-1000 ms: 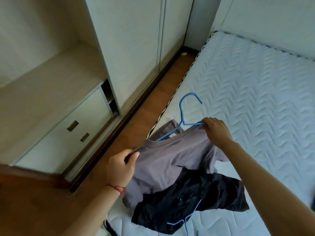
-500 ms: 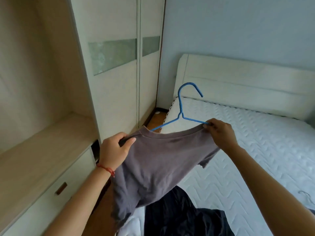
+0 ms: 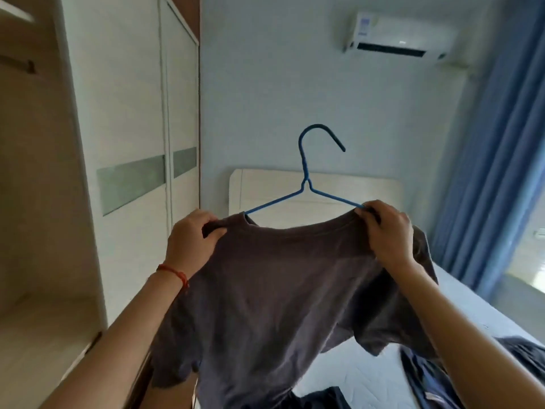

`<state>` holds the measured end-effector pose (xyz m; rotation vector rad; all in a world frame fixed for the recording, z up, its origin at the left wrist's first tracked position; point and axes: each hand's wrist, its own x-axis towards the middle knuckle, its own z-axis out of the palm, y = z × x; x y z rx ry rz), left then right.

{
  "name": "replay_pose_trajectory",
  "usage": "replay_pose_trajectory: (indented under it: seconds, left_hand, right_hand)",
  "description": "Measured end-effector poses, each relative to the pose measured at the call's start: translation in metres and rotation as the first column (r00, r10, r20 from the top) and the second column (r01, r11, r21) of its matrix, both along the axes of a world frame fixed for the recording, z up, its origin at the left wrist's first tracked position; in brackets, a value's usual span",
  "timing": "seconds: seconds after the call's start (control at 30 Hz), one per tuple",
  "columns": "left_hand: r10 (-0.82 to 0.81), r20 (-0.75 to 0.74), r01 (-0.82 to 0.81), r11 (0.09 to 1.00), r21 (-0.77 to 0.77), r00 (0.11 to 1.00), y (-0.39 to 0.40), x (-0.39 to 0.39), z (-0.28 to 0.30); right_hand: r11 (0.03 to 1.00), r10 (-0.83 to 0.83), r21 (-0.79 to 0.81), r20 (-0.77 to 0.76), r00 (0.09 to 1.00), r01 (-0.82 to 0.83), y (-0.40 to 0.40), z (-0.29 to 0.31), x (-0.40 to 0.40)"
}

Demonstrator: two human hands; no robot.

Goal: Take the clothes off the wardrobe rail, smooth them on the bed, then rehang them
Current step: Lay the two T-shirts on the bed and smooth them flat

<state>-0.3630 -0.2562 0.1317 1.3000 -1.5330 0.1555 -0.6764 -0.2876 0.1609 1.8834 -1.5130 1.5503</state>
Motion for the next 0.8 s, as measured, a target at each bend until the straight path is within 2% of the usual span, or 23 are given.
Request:
replay_pose_trajectory:
  seconds: [0.23, 0.43, 0.63, 0.8]
  left_hand:
    - [-0.188, 0.013, 0.189, 0.978, -0.092, 0.982, 0.027, -0.094, 0.036]
    - [-0.322, 0.060, 0.328, 0.932, -0.155, 0.945, 0.078, -0.208, 0.045]
    - [-0.370, 0.026, 0.366, 0.903, -0.225, 0.929, 0.148, -0.325, 0.049]
    - [-0.381, -0.014, 0.369, 0.905, -0.211, 0.925, 0.178, -0.401, 0.045]
  right_hand:
    - [0.981, -0.170, -0.082, 0.085, 0.982, 0.177, 0.094, 0.031, -0.087]
    - [0.956, -0.278, -0.069, 0.114, 0.954, 0.287, 0.191, 0.037, -0.182]
    - [0.946, -0.323, 0.016, 0.070, 0.944, 0.322, 0.295, 0.035, -0.292]
    - [0.931, -0.364, 0.069, 0.080, 0.928, 0.359, 0.350, 0.027, -0.372]
